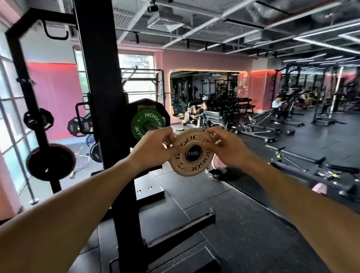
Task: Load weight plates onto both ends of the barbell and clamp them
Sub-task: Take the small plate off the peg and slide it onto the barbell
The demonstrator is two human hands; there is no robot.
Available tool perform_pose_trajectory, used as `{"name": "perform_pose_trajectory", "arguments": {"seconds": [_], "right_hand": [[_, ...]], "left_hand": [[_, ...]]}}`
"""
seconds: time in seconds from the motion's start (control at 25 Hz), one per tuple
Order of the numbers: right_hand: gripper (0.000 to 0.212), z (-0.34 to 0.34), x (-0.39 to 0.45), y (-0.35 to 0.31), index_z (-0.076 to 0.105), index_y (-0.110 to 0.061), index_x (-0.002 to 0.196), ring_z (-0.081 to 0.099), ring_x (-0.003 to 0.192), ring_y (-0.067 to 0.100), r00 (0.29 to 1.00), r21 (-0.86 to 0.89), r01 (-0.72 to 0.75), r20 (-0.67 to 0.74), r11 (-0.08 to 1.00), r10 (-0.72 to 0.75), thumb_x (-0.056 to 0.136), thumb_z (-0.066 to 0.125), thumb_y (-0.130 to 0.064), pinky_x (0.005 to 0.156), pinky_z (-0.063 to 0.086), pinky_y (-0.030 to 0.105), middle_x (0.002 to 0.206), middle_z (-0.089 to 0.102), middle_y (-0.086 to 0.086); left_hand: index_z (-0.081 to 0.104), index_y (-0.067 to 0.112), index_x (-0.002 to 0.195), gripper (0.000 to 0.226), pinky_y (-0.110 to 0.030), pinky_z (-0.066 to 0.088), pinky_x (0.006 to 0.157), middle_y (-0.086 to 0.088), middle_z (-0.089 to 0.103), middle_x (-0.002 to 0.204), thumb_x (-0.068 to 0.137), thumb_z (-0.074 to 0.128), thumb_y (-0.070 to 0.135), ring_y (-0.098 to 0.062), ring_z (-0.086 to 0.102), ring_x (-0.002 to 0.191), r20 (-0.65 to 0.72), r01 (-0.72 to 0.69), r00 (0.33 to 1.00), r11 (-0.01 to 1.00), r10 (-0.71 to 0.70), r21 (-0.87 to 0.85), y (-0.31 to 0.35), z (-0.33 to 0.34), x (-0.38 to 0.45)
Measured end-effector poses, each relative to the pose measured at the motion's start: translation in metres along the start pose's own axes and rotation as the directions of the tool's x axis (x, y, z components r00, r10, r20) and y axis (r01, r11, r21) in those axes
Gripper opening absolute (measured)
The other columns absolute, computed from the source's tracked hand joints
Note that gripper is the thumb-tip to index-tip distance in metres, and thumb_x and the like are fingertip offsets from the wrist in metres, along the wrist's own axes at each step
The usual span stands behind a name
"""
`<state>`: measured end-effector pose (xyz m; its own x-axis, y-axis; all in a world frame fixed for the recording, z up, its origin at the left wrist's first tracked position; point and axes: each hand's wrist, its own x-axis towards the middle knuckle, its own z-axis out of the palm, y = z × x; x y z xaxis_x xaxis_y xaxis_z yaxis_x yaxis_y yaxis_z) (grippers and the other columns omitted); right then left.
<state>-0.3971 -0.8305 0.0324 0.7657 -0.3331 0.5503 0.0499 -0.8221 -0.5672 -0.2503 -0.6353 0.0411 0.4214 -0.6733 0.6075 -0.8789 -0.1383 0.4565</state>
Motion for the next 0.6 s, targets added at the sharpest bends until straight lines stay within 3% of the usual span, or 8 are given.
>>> {"name": "perform_pose_trajectory", "arguments": {"seconds": [0.08, 0.16, 0.24, 0.48, 0.6], "right_hand": [[0.027, 0.006, 0.012, 0.006, 0.063, -0.017, 0.121, 0.068, 0.089, 0.023, 1.0, 0.022, -0.006, 0.017, 1.0, 0.006, 0.095, 0.07, -0.019, 0.073, 0.054, 0.025, 0.103, 0.071, 0.008], [0.027, 0.017, 0.025, 0.009, 0.061, -0.016, 0.121, 0.068, 0.09, 0.029, 0.999, 0.06, -0.032, 0.029, 0.998, 0.03, 0.095, 0.069, -0.018, 0.08, 0.056, 0.036, 0.101, 0.071, 0.011], [0.03, 0.026, 0.038, 0.01, 0.06, -0.017, 0.124, 0.066, 0.091, 0.029, 0.998, 0.066, -0.048, 0.04, 0.997, 0.045, 0.096, 0.068, -0.02, 0.084, 0.053, 0.039, 0.1, 0.069, 0.009], [0.028, 0.048, 0.088, 0.015, 0.061, -0.022, 0.122, 0.059, 0.082, 0.014, 0.994, 0.006, -0.052, 0.093, 0.999, 0.051, 0.096, 0.068, -0.028, 0.073, 0.04, 0.027, 0.087, 0.062, -0.007], [0.029, 0.064, 0.116, 0.014, 0.063, -0.022, 0.122, 0.064, 0.086, 0.022, 0.991, -0.011, -0.083, 0.108, 0.997, 0.083, 0.095, 0.068, -0.029, 0.073, 0.045, 0.028, 0.093, 0.067, 0.003]], "left_hand": [[0.052, 0.028, 0.071, 0.033, -0.047, 0.057, 0.068, 0.005, 0.071, 0.078, 0.078, 0.082, 0.041, -0.016, 0.065, 0.068, -0.01, -0.015, 1.0, 0.998, 0.016, 0.061, -0.004, -0.002, 0.006], [0.052, 0.031, 0.071, 0.033, -0.046, 0.056, 0.068, 0.007, 0.07, 0.077, 0.078, 0.08, 0.045, -0.016, 0.065, 0.068, -0.028, -0.004, 1.0, 0.993, 0.007, 0.114, -0.014, -0.005, 0.012], [0.052, 0.031, 0.072, 0.032, -0.043, 0.056, 0.066, 0.009, 0.068, 0.073, 0.079, 0.079, 0.047, -0.013, 0.065, 0.064, -0.067, 0.042, 0.997, 0.989, -0.032, 0.143, -0.024, -0.006, 0.014], [0.049, 0.028, 0.075, 0.036, -0.033, 0.048, 0.061, 0.015, 0.062, 0.07, 0.081, 0.073, 0.054, -0.009, 0.06, 0.067, -0.166, 0.063, 0.986, 0.952, -0.013, 0.299, -0.068, -0.007, 0.039], [0.052, 0.023, 0.076, 0.035, -0.032, 0.045, 0.06, 0.014, 0.057, 0.068, 0.08, 0.076, 0.048, -0.011, 0.056, 0.067, -0.198, 0.076, 0.98, 0.952, -0.016, 0.298, -0.093, -0.008, 0.057]]}}
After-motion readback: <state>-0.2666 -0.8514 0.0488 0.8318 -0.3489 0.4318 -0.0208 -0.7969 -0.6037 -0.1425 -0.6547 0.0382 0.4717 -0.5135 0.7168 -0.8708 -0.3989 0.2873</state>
